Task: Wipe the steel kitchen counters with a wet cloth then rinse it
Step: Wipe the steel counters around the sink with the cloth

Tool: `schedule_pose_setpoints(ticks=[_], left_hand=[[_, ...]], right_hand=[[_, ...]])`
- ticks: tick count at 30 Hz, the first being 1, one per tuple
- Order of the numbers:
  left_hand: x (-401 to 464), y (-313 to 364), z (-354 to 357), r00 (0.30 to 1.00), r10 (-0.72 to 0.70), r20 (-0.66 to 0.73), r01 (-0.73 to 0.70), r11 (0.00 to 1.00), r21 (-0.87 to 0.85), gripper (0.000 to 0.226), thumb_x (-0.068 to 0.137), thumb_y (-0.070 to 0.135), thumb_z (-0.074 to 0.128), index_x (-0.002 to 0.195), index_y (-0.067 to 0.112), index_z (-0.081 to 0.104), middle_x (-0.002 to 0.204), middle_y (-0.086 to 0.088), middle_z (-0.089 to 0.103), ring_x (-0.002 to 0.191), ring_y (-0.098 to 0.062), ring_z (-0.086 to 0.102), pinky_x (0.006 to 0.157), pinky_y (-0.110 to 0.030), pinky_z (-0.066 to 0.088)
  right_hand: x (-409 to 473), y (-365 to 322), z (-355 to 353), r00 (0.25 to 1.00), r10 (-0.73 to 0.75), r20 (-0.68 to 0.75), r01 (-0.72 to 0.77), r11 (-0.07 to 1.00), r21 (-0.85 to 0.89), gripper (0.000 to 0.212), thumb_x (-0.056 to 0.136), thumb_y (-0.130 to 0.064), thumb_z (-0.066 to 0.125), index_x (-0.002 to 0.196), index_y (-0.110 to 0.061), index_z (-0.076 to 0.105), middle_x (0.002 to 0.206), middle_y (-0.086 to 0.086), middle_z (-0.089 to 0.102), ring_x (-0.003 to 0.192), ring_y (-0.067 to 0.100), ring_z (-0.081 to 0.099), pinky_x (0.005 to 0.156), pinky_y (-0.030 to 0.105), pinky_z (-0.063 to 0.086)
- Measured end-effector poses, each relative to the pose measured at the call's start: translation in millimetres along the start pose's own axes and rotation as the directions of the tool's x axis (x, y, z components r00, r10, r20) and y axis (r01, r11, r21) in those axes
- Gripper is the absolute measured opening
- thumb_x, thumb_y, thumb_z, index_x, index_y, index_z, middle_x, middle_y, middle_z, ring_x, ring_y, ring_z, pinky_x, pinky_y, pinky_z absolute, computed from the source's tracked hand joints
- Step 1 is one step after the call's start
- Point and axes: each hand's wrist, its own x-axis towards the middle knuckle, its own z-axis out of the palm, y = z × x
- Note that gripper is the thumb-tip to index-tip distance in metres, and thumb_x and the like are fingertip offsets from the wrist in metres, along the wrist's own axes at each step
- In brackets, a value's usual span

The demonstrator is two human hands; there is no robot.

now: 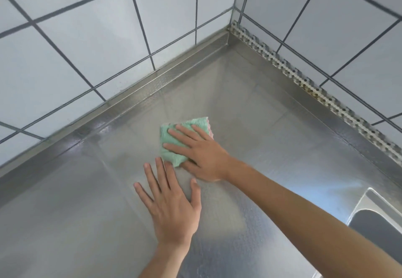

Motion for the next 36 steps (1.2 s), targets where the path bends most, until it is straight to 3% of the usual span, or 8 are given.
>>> schedule_pose_setpoints(ticks=[7, 12, 16, 18, 20, 26, 30, 36], left_hand=[[-1, 0, 2, 1.000, 0.000, -0.030, -0.001, 1.000, -0.021, 0.078, 0.100, 0.052, 0.040, 0.161, 0.002, 0.034, 0.172, -0.015, 0.026, 0.163, -0.037, 0.011, 0.127, -0.068, 0.008], [0, -1, 5, 0.999, -0.003, -0.043, 0.002, 1.000, -0.018, 0.079, 0.100, 0.053, 0.039, 0.161, 0.003, 0.033, 0.173, -0.014, 0.025, 0.163, -0.037, 0.011, 0.126, -0.068, 0.008], [-1, -1, 8, 0.998, -0.002, -0.061, 0.001, 1.000, -0.016, 0.079, 0.101, 0.054, 0.040, 0.161, 0.003, 0.033, 0.173, -0.013, 0.024, 0.163, -0.036, 0.011, 0.127, -0.067, 0.008], [-1, 1, 6, 0.998, -0.009, -0.057, 0.008, 1.000, -0.019, 0.079, 0.100, 0.053, 0.041, 0.161, 0.004, 0.034, 0.174, -0.012, 0.024, 0.163, -0.035, 0.010, 0.127, -0.067, 0.008], [-1, 1, 4, 0.998, -0.009, -0.056, 0.008, 1.000, -0.023, 0.078, 0.101, 0.054, 0.041, 0.161, 0.005, 0.035, 0.174, -0.011, 0.024, 0.163, -0.034, 0.010, 0.127, -0.067, 0.008], [-1, -1, 4, 0.999, -0.011, -0.039, 0.010, 0.999, -0.040, 0.079, 0.101, 0.056, 0.039, 0.163, 0.007, 0.032, 0.175, -0.009, 0.020, 0.164, -0.032, 0.005, 0.127, -0.067, 0.009], [-1, -2, 6, 1.000, -0.006, -0.030, 0.005, 0.999, -0.037, 0.080, 0.101, 0.058, 0.035, 0.162, 0.007, 0.030, 0.175, -0.009, 0.021, 0.164, -0.032, 0.002, 0.127, -0.067, 0.009], [-1, -2, 7, 1.000, -0.009, -0.030, 0.008, 0.998, -0.055, 0.080, 0.100, 0.055, 0.036, 0.162, 0.004, 0.030, 0.175, -0.012, 0.020, 0.164, -0.034, 0.003, 0.126, -0.069, 0.008]], right_hand=[[-141, 93, -28, 0.928, 0.369, -0.046, -0.371, 0.929, -0.019, 0.058, 0.102, -0.047, 0.032, 0.158, -0.035, 0.030, 0.171, -0.002, 0.016, 0.159, 0.020, 0.006, 0.127, 0.055, 0.010], [-107, 146, -49, 0.679, 0.719, -0.147, -0.721, 0.691, 0.050, 0.059, 0.104, -0.051, 0.026, 0.161, -0.034, 0.023, 0.173, 0.001, 0.008, 0.159, 0.019, -0.001, 0.128, 0.046, -0.003], [-7, 159, -60, 0.483, 0.855, -0.186, -0.845, 0.512, 0.158, 0.057, 0.106, -0.051, 0.029, 0.161, -0.036, 0.021, 0.173, 0.003, 0.003, 0.159, 0.023, -0.004, 0.127, 0.048, -0.006], [43, 148, -61, 0.518, 0.841, -0.156, -0.826, 0.539, 0.166, 0.057, 0.106, -0.052, 0.028, 0.161, -0.038, 0.019, 0.173, 0.002, 0.000, 0.159, 0.025, -0.007, 0.127, 0.049, -0.008], [89, 117, -57, 0.644, 0.752, -0.138, -0.740, 0.659, 0.137, 0.056, 0.106, -0.051, 0.029, 0.160, -0.038, 0.021, 0.173, 0.002, 0.000, 0.159, 0.025, -0.007, 0.126, 0.049, -0.008], [95, -4, -11, 0.972, 0.233, -0.042, -0.230, 0.970, 0.077, 0.055, 0.103, -0.040, 0.047, 0.157, -0.035, 0.036, 0.172, 0.001, 0.011, 0.159, 0.022, 0.000, 0.126, 0.047, -0.007], [5, -10, -1, 0.998, 0.051, -0.023, -0.047, 0.987, 0.152, 0.055, 0.095, -0.021, 0.058, 0.149, -0.026, 0.052, 0.168, 0.001, 0.027, 0.158, 0.022, 0.013, 0.128, 0.046, 0.001], [-160, 50, -8, 0.922, 0.372, -0.105, -0.362, 0.927, 0.098, 0.053, 0.101, -0.037, 0.042, 0.153, -0.027, 0.046, 0.168, -0.001, 0.026, 0.158, 0.022, 0.014, 0.128, 0.051, 0.009]])
